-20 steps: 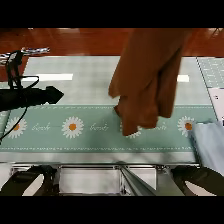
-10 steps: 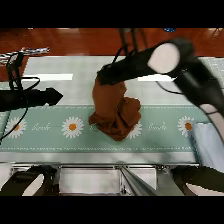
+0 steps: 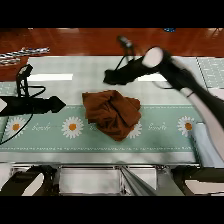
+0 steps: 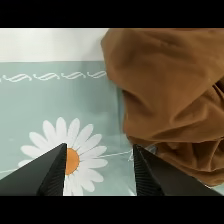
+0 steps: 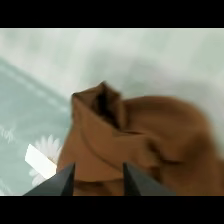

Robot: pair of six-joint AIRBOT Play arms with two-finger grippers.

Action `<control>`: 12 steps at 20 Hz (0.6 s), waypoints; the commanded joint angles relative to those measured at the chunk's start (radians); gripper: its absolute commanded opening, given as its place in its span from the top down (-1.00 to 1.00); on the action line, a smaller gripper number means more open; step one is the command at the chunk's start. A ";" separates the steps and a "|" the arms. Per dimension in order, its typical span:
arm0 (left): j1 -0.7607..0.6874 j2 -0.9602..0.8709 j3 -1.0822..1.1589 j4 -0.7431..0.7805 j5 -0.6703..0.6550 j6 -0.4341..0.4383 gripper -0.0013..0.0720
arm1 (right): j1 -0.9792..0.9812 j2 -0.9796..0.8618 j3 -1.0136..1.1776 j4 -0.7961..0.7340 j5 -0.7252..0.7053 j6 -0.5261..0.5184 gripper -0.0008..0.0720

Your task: Fold the shirts.

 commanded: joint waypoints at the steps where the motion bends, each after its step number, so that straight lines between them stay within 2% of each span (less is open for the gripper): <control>1: 0.080 -0.002 -0.004 0.004 -0.056 0.001 -0.43 | -0.291 0.145 0.008 -0.090 0.156 -0.023 -0.05; 3: 0.116 -0.014 -0.069 -0.035 -0.056 0.000 -0.42 | -0.448 0.253 -0.095 -0.210 0.215 -0.011 -0.05; 5: 0.104 -0.054 -0.173 -0.150 -0.039 0.024 -0.42 | -0.570 0.357 -0.299 -0.221 0.188 -0.014 -0.05; 7: 0.068 -0.120 -0.259 -0.346 0.019 0.132 -0.42 | -0.652 0.449 -0.539 -0.116 0.117 -0.070 -0.05; 9: 0.020 -0.202 -0.274 -0.525 0.068 0.280 -0.42 | -0.698 0.518 -0.740 0.008 0.063 -0.148 -0.05; 12: -0.072 -0.318 -0.254 -0.708 0.206 0.448 -0.42 | -0.703 0.570 -0.922 0.056 0.041 -0.191 -0.05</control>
